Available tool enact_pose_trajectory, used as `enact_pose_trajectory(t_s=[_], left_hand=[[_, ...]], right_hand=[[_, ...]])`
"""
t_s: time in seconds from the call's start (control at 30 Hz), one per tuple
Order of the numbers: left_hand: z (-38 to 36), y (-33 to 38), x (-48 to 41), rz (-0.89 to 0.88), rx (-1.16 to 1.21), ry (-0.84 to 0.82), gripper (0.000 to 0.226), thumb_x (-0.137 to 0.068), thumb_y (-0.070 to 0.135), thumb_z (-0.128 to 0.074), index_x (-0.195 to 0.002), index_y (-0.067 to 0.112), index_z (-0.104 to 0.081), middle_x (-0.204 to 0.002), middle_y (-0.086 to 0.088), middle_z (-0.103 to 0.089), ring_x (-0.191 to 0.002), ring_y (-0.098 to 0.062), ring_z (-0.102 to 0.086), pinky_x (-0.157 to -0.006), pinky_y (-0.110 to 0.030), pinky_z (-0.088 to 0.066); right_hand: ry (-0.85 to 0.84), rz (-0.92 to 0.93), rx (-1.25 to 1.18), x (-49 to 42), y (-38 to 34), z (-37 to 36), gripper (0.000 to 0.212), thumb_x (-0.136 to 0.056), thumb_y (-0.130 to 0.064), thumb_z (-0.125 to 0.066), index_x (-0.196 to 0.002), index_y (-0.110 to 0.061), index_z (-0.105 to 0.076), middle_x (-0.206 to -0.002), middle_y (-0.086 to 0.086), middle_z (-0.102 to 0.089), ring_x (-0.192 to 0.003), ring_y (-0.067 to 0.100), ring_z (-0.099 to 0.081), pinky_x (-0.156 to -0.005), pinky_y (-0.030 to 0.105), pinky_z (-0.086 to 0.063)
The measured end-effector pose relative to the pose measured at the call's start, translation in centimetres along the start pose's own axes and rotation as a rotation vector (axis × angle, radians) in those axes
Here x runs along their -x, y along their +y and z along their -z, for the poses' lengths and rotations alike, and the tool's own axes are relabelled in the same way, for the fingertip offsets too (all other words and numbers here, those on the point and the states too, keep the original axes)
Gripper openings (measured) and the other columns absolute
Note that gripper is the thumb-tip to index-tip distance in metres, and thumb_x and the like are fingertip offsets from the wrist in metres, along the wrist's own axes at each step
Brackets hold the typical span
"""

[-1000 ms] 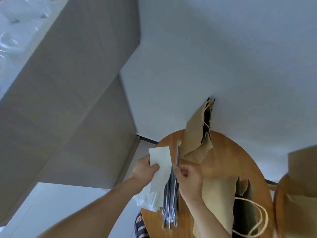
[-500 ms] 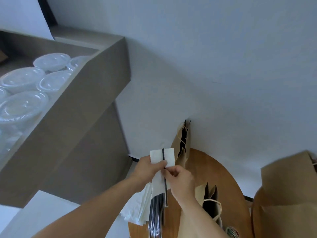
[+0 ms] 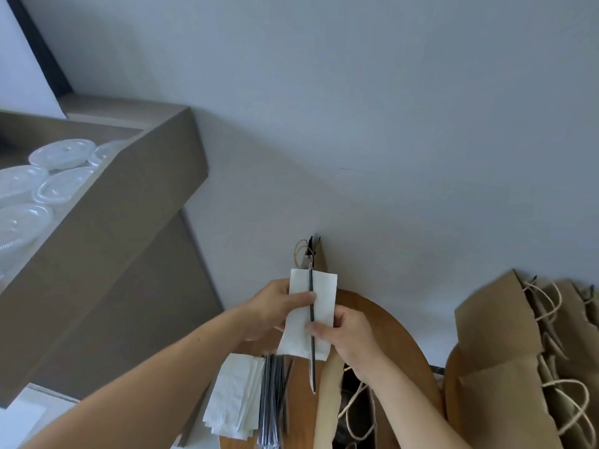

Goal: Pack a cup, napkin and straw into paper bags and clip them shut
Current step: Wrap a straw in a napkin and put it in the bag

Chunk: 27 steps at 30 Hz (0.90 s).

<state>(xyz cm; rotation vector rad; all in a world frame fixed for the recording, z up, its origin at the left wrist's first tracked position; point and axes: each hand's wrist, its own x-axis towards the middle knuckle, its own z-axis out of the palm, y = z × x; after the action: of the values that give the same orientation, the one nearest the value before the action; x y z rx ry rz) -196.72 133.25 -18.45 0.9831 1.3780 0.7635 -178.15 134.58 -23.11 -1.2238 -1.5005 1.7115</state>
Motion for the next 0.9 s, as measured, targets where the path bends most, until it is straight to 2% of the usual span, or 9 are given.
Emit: enact_pose_trajectory(t_s=[0.17, 0.27, 0.33, 0.43, 0.5, 0.6, 0.67, 0.8, 0.9], left_hand=[[-2.3, 1.2, -0.6, -0.029, 0.021, -0.054, 0.022, -0.094, 0.03, -0.066, -0.114, 0.022, -0.062, -0.101, 0.002, -0.076, -0.091, -0.019, -0.074, -0.068, -0.034, -0.06], [-3.2, 0.5, -1.1, -0.005, 0.014, -0.007, 0.029, -0.094, 0.022, -0.063, -0.122, 0.019, -0.057, -0.104, -0.007, -0.072, -0.083, -0.025, -0.075, -0.062, -0.034, -0.06], [-3.7, -1.1, -1.0, 0.071, -0.187, 0.023, 0.042, -0.091, 0.013, -0.061, -0.132, 0.016, -0.05, -0.112, -0.006, -0.065, -0.073, -0.023, -0.073, -0.058, -0.029, -0.058], [-4.9, -4.7, -0.5, 0.178, -0.624, -0.223, 0.063, -0.084, 0.013, -0.063, -0.143, 0.019, -0.04, -0.12, -0.002, -0.059, -0.075, -0.014, -0.065, -0.058, -0.022, -0.055], [-6.3, -6.9, -0.1, 0.247, -0.756, -0.387, 0.079, -0.08, 0.025, -0.073, -0.148, 0.023, -0.033, -0.126, -0.004, -0.057, -0.088, -0.016, -0.064, -0.066, -0.025, -0.058], [-8.9, -9.3, 0.2, 0.297, -0.853, -0.404, 0.091, -0.075, 0.049, -0.077, -0.148, 0.021, -0.03, -0.136, -0.007, -0.052, -0.114, -0.026, -0.057, -0.093, -0.038, -0.055], [-10.6, -10.3, 0.4, 0.281, -0.894, -0.316, 0.079, -0.077, 0.057, -0.071, -0.139, 0.019, -0.04, -0.129, -0.007, -0.057, -0.113, -0.026, -0.058, -0.096, -0.041, -0.053], [-12.0, -11.6, 0.8, 0.269, -0.821, -0.061, 0.027, -0.095, 0.036, -0.053, -0.113, 0.018, -0.06, -0.102, -0.005, -0.068, -0.091, -0.023, -0.069, -0.084, -0.039, -0.06], [-11.5, -11.8, 0.9, 0.364, -0.616, 0.024, 0.022, -0.097, 0.026, -0.046, -0.097, 0.013, -0.064, -0.083, -0.009, -0.073, -0.069, -0.019, -0.074, -0.071, -0.034, -0.063]], right_hand=[[0.044, 0.026, 0.029, 1.4, -0.9, 3.1, 0.018, -0.078, -0.029, -0.082, -0.095, -0.032, -0.075, -0.099, -0.008, -0.075, -0.091, 0.012, -0.072, -0.077, 0.034, -0.061], [0.252, 0.062, 0.066, 1.7, -1.8, 5.4, 0.023, -0.078, -0.033, -0.081, -0.097, -0.028, -0.07, -0.092, -0.013, -0.074, -0.084, 0.007, -0.071, -0.067, 0.025, -0.059], [0.458, 0.088, 0.025, 1.3, -2.2, 7.1, 0.016, -0.081, -0.026, -0.079, -0.093, -0.024, -0.069, -0.085, -0.011, -0.074, -0.078, 0.007, -0.071, -0.058, 0.02, -0.055], [0.673, 0.114, 0.076, 0.4, -1.9, 8.6, 0.01, -0.084, -0.025, -0.075, -0.089, -0.025, -0.067, -0.083, -0.01, -0.072, -0.075, 0.007, -0.068, -0.056, 0.02, -0.049], [0.701, 0.084, 0.143, -0.3, -0.9, 8.3, 0.013, -0.086, -0.026, -0.074, -0.095, -0.021, -0.065, -0.089, -0.01, -0.069, -0.079, 0.006, -0.066, -0.056, 0.017, -0.046], [0.654, 0.008, 0.203, -0.8, 1.4, 6.6, 0.022, -0.089, -0.029, -0.071, -0.105, -0.018, -0.062, -0.098, -0.006, -0.067, -0.078, 0.002, -0.062, -0.047, 0.008, -0.042], [0.612, -0.046, 0.28, -0.6, 2.9, 5.3, 0.026, -0.09, -0.033, -0.069, -0.111, -0.019, -0.06, -0.101, -0.005, -0.067, -0.076, 0.001, -0.062, -0.045, 0.007, -0.042], [0.536, -0.101, 0.444, 0.9, 5.0, 3.6, 0.021, -0.092, -0.031, -0.066, -0.106, -0.017, -0.061, -0.099, -0.003, -0.068, -0.075, 0.006, -0.063, -0.05, 0.01, -0.042], [0.485, -0.126, 0.557, 2.4, 5.5, 3.4, 0.014, -0.091, -0.029, -0.065, -0.093, -0.016, -0.059, -0.087, -0.003, -0.065, -0.071, 0.01, -0.062, -0.05, 0.014, -0.04]])
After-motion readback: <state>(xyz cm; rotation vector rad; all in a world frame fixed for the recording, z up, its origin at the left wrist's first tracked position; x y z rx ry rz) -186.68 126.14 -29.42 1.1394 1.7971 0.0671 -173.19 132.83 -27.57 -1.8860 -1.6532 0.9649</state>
